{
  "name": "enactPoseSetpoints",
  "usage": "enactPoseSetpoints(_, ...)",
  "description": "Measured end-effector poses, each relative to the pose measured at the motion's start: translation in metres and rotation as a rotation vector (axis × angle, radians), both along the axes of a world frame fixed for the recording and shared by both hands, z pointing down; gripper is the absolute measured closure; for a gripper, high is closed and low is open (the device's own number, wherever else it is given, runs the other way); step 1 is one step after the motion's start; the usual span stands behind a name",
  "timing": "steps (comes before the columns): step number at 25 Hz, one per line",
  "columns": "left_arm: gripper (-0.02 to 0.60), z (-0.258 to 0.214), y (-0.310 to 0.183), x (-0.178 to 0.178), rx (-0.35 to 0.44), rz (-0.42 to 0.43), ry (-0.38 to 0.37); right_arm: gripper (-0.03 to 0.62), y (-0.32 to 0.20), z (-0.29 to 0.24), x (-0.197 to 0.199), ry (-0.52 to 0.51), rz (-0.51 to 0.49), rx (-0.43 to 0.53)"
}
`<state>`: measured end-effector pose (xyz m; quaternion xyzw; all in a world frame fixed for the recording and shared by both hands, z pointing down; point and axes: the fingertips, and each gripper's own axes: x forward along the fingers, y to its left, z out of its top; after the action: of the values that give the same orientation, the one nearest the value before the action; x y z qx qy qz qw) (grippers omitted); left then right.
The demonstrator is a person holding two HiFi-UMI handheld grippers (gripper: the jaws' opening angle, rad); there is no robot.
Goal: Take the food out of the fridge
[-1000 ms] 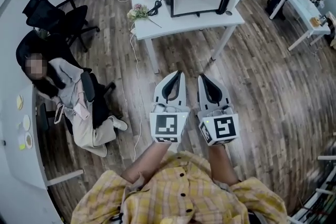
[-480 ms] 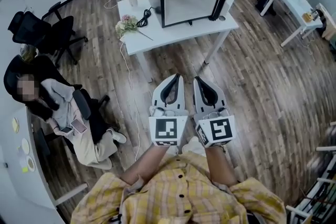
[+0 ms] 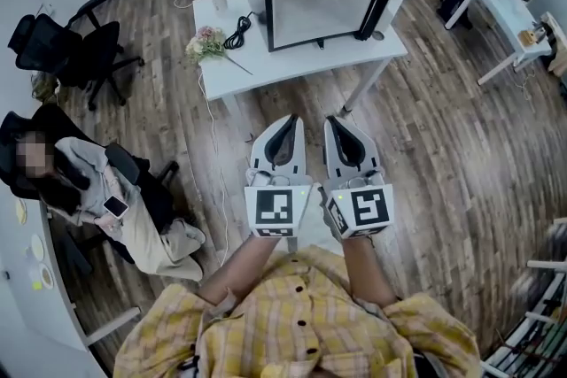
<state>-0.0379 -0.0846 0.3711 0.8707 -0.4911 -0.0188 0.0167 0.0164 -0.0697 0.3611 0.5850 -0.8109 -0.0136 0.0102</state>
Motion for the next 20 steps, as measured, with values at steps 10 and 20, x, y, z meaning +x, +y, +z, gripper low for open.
enactPoseSetpoints(10,0.575,-0.002,-0.099,0.05,-0.009,-0.063,-0.015,0.586,-0.102,-0.002,0.05,-0.012,-0.055,-0.008)
enactPoseSetpoints(20,0.575,-0.002,-0.16,0.084,-0.013,-0.14,-0.044,0.586,-0.161,0.003,0.084,-0.036,-0.122,-0.021)
